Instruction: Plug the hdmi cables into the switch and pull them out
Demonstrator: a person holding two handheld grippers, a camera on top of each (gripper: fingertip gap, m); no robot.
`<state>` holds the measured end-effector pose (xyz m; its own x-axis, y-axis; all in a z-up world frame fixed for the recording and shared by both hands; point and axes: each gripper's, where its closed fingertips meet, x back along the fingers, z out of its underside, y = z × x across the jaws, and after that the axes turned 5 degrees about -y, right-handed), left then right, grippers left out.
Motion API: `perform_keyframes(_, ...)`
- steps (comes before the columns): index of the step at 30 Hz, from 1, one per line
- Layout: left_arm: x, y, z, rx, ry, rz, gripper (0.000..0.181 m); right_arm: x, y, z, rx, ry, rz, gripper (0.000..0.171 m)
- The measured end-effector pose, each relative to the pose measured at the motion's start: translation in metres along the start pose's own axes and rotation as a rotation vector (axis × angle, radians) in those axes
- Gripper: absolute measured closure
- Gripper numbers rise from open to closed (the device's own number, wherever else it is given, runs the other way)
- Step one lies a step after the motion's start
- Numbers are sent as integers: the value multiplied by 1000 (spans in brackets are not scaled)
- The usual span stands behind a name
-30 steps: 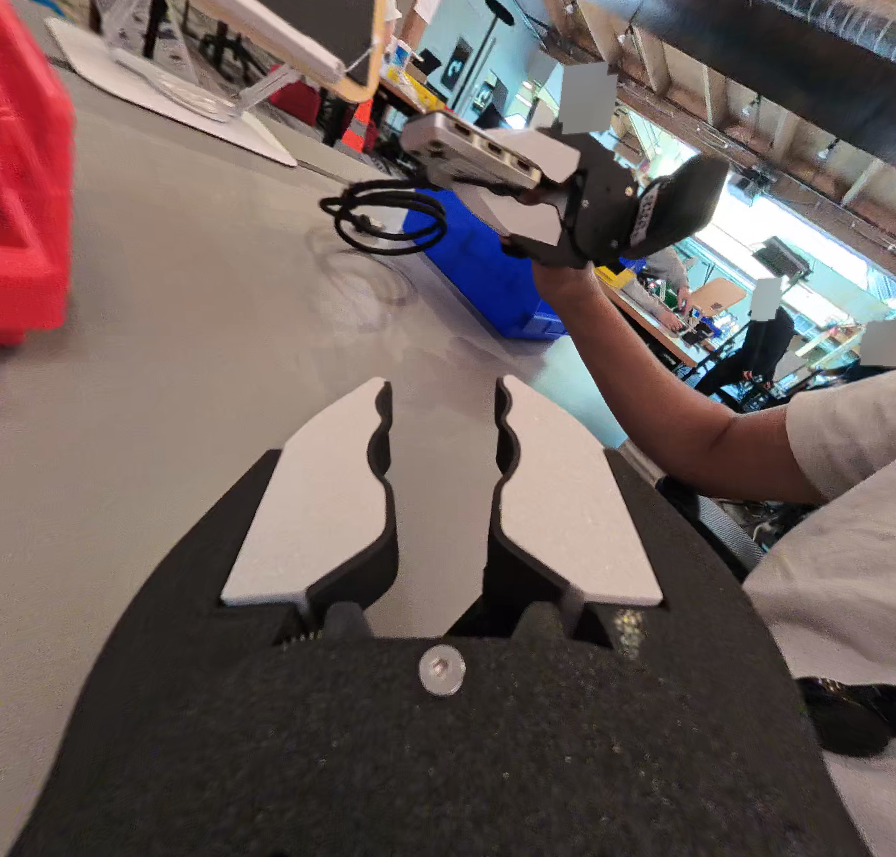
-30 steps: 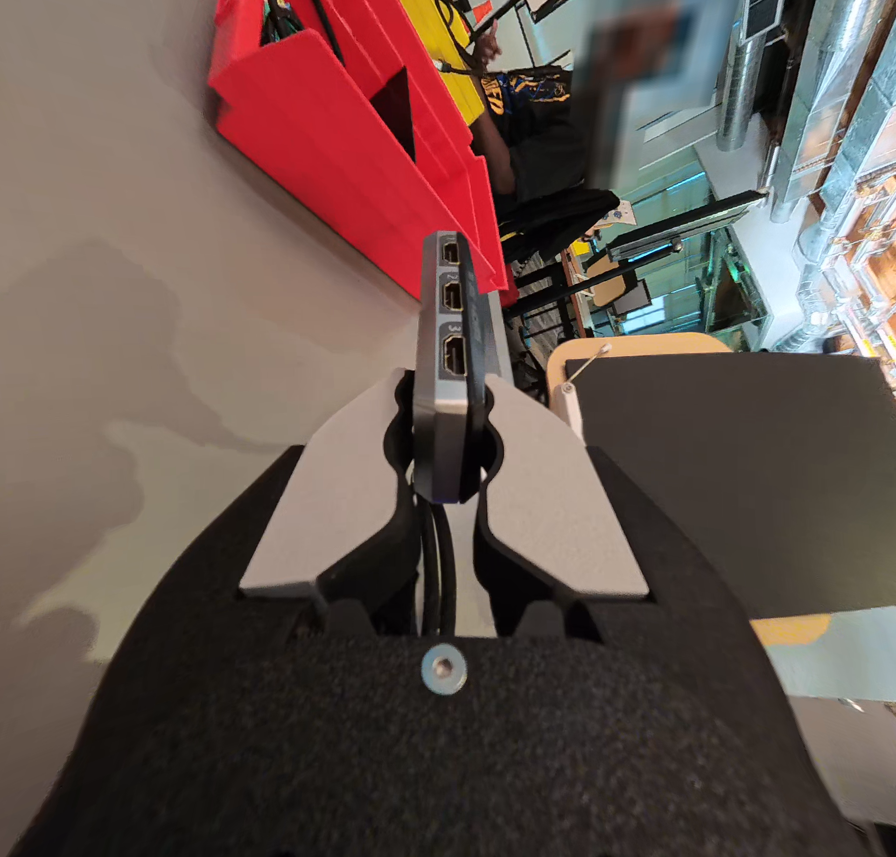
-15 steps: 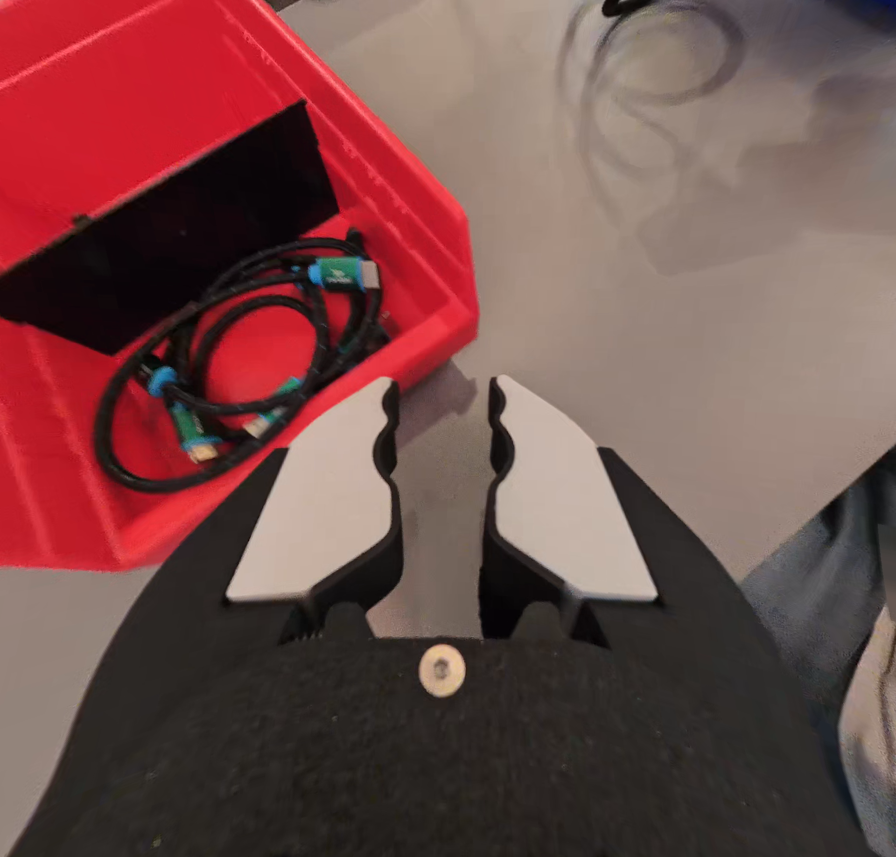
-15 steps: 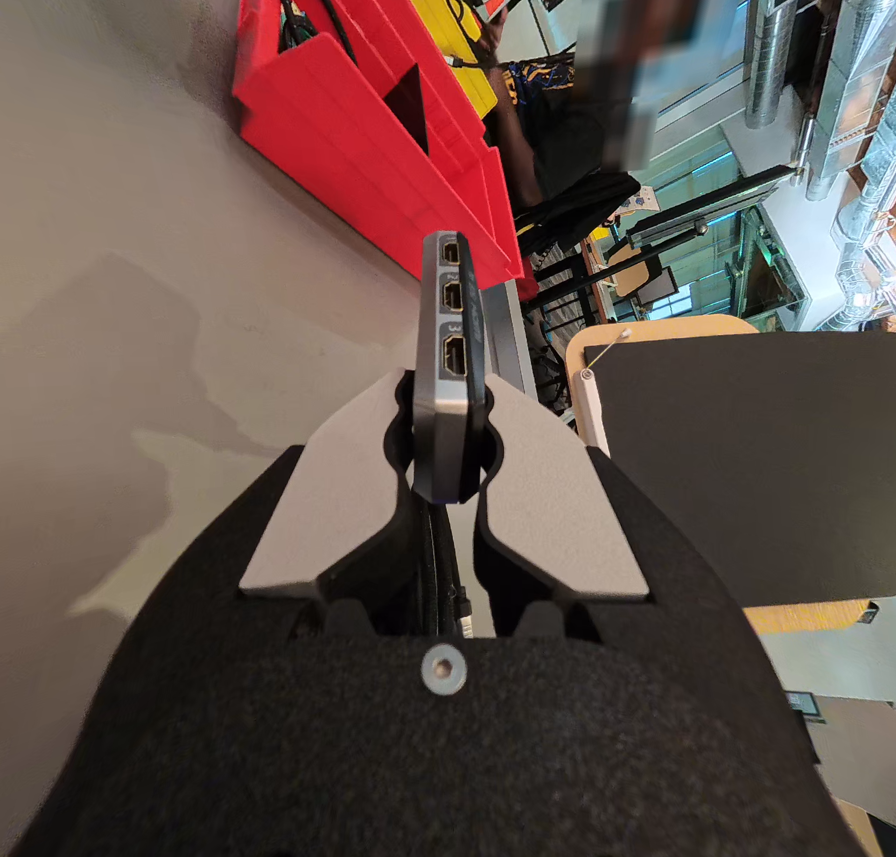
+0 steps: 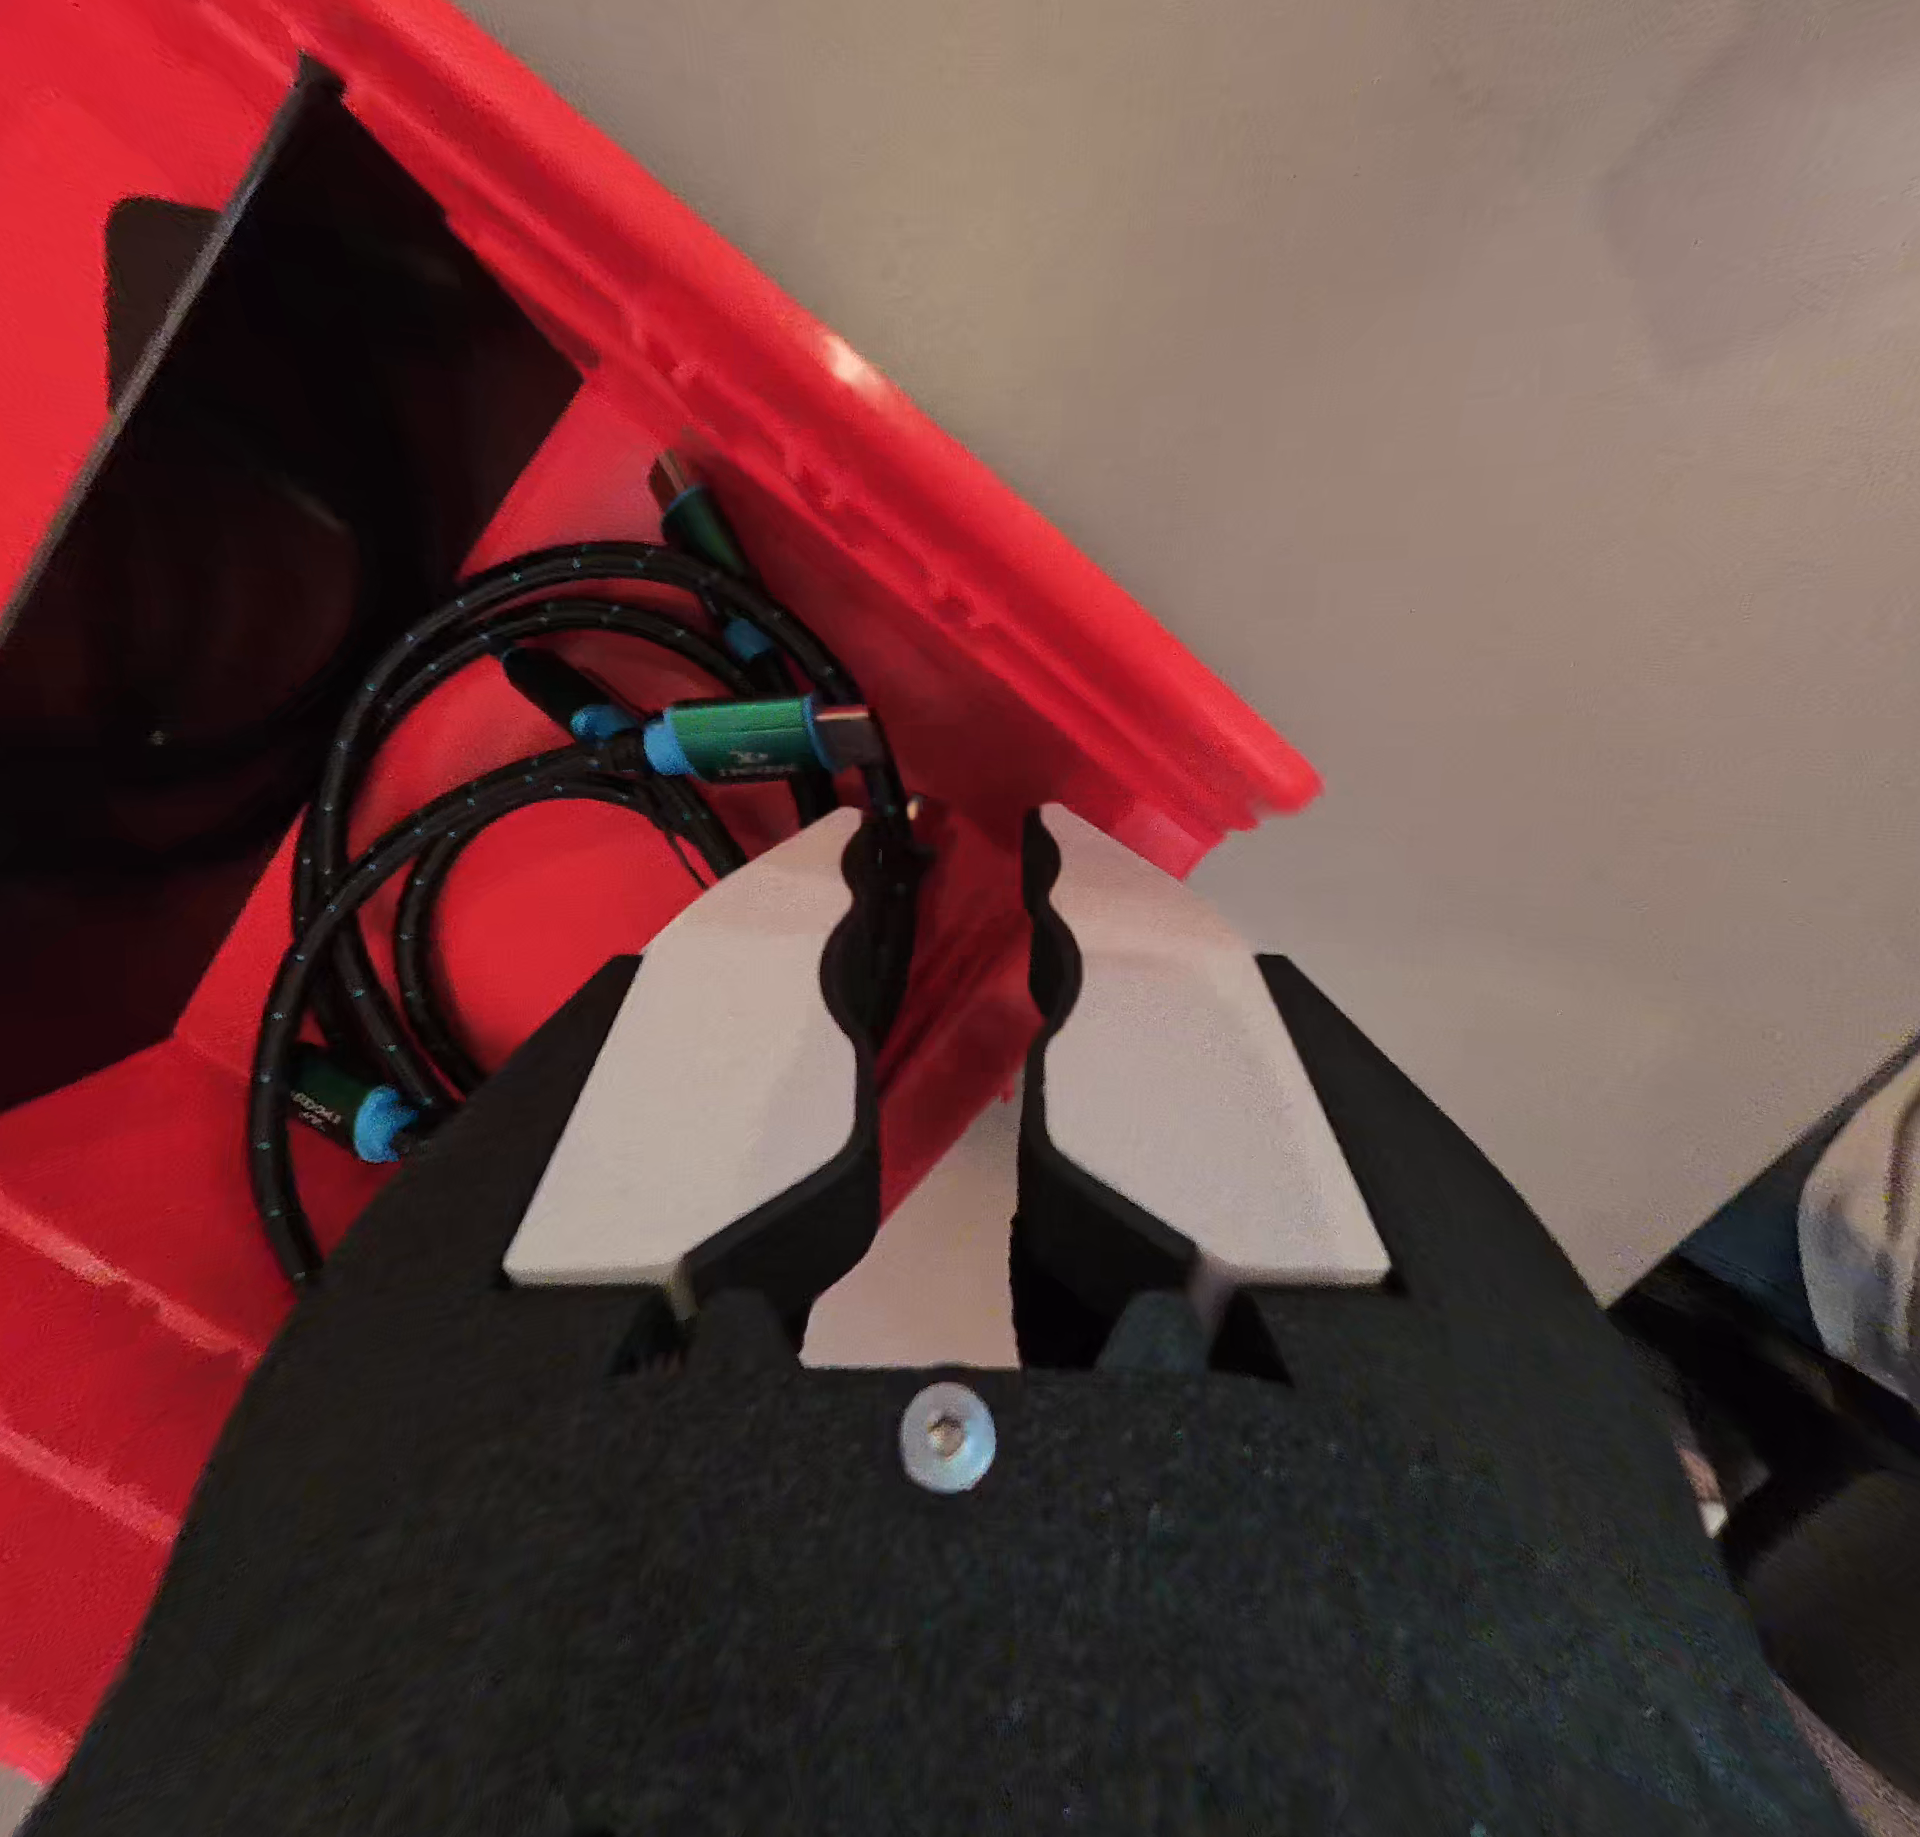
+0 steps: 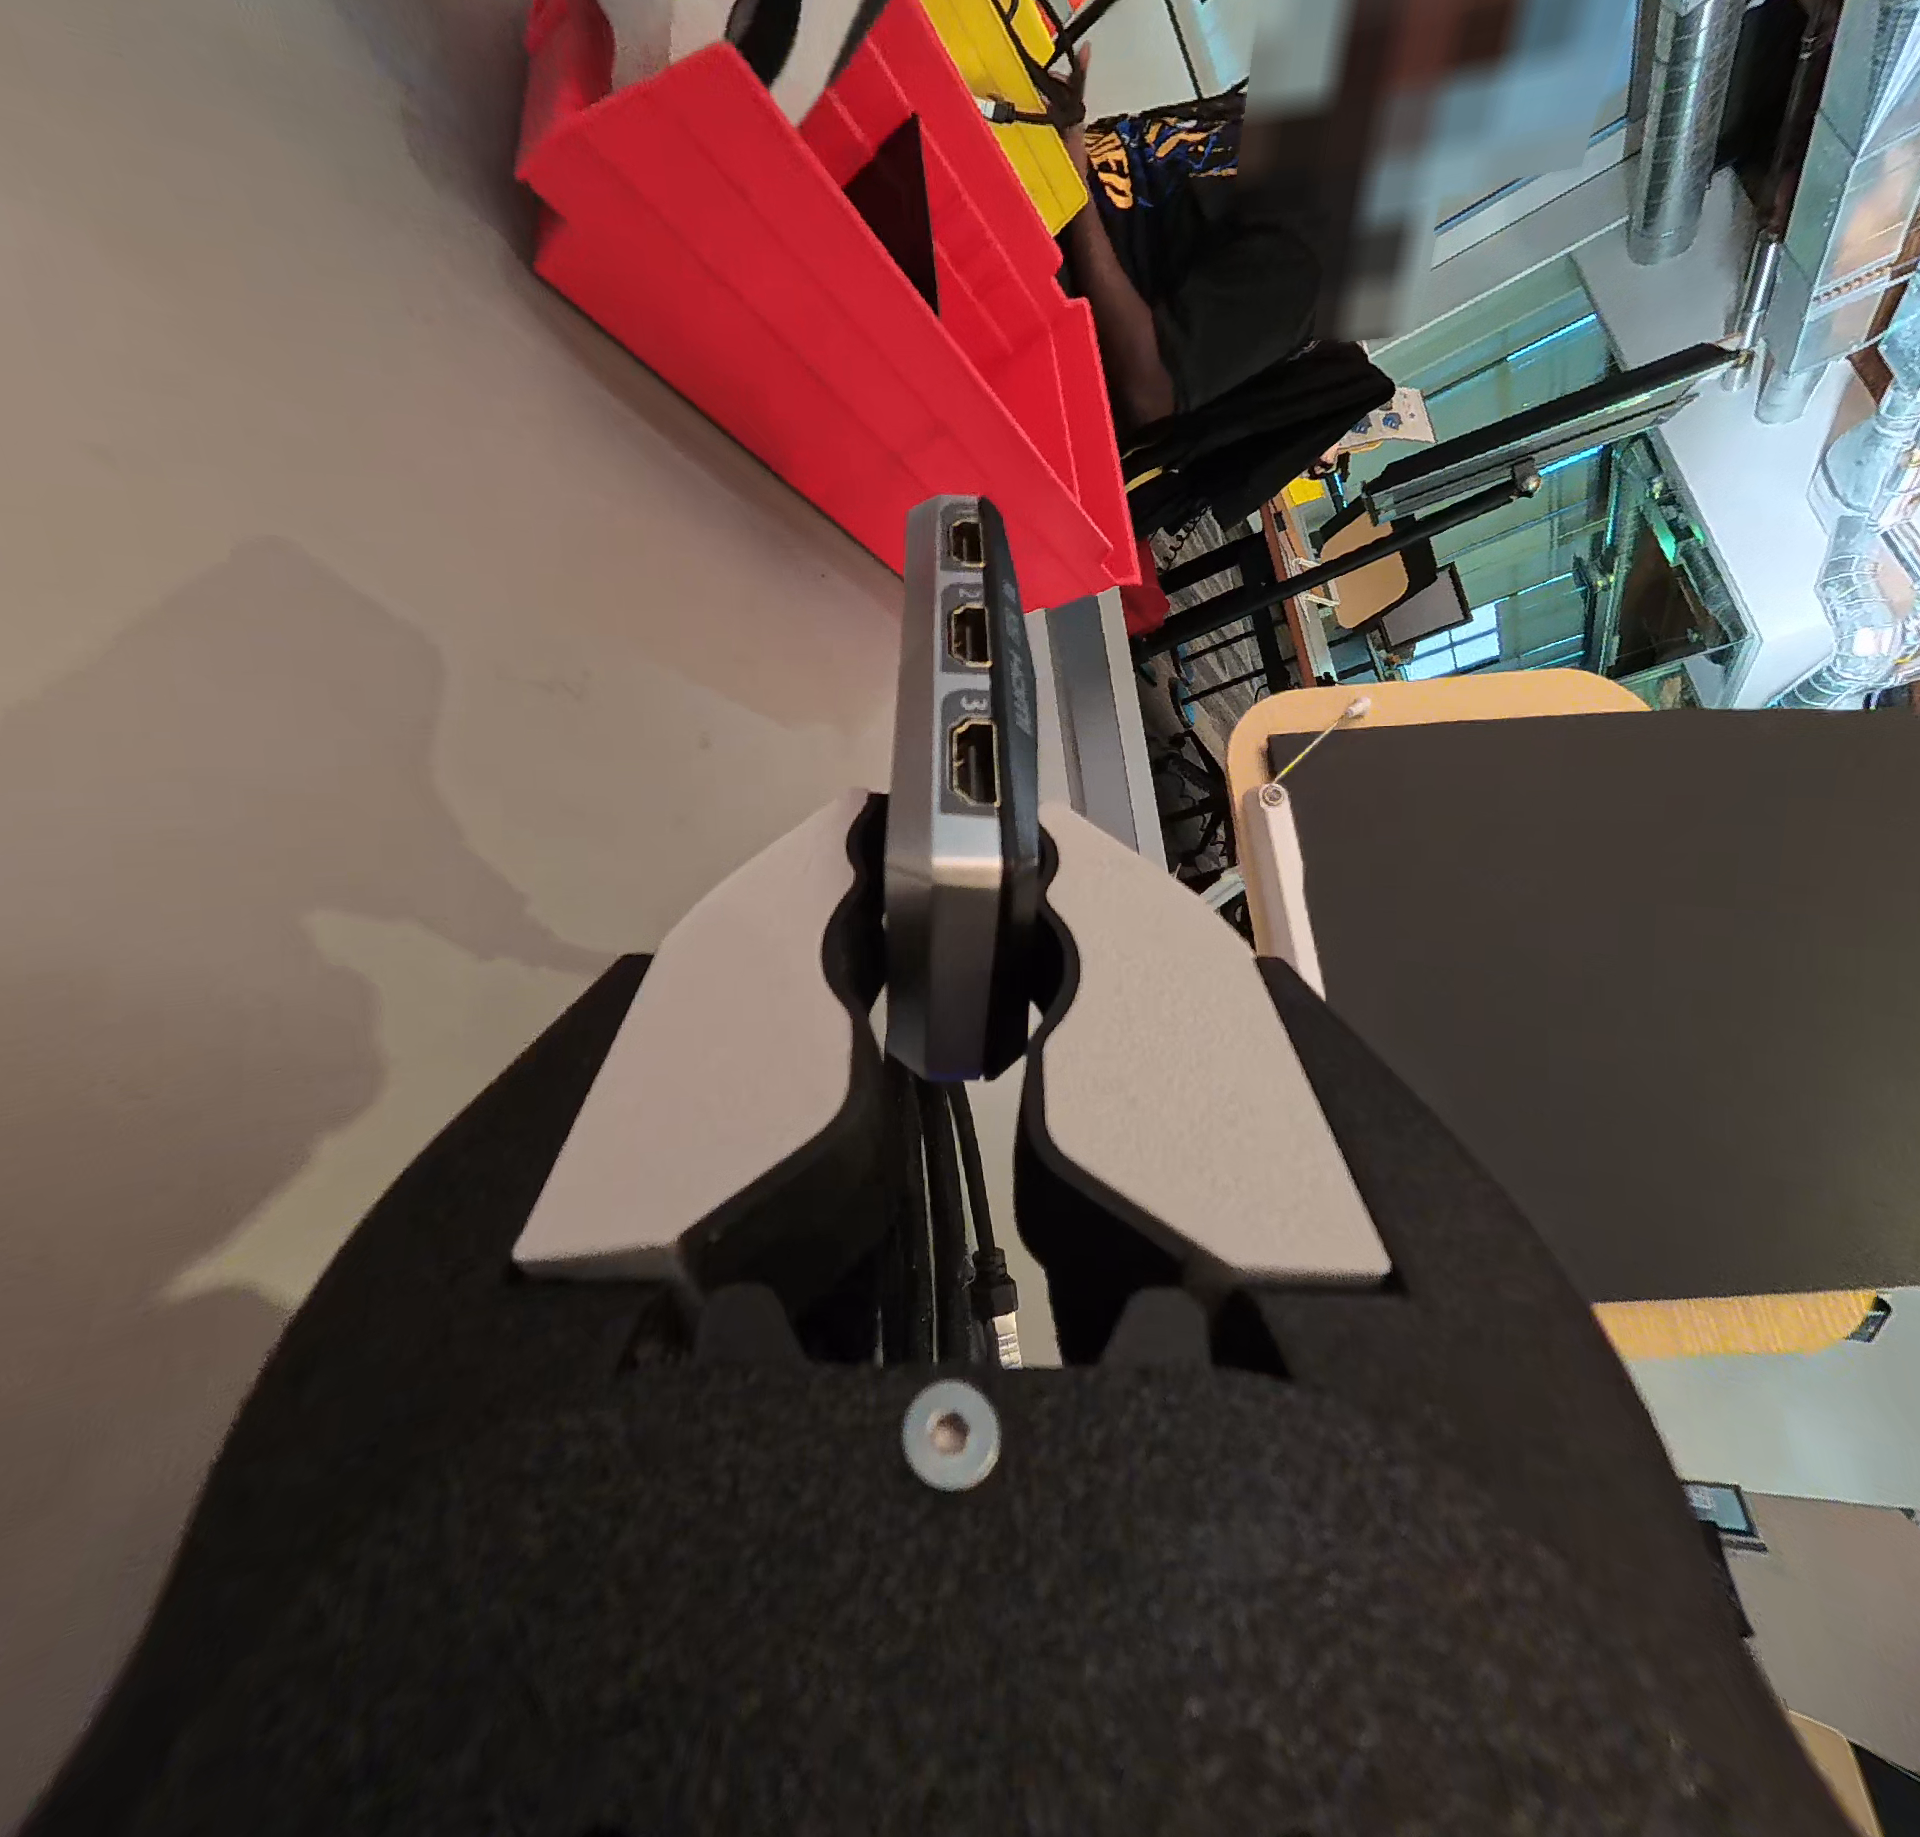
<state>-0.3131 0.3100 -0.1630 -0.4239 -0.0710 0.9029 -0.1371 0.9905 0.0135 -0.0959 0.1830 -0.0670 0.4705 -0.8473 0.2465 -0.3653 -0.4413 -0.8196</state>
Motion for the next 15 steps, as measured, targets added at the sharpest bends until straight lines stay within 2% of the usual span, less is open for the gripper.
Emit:
perform_keyframes(2, -7, 12, 7, -2, 72, -37, 154, -2, 2, 0, 11, 4, -5, 148)
perform_keyframes(3, -9, 15, 7, -9, 84, -40, 160, -2, 3, 0, 14, 5, -8, 148)
perform_keyframes(7, -14, 16, 7, -26, 130, -43, 161, -4, 4, 3, 12, 8, -14, 148)
perform_keyframes(8, -14, 13, 7, -19, 142, -23, 174, -4, 4, 5, 8, 9, -13, 148)
perform_keyframes(9, -15, 13, 8, -9, 147, -24, 174, -3, 3, 6, 4, 11, -11, 148)
perform_keyframes(12, -10, 14, 5, 15, 95, -30, 174, -2, 0, 9, -8, 14, -3, 148)
perform_keyframes(15, 15, 15, -3, 44, -42, -46, 175, 0, -3, 9, -14, 15, 4, 148)
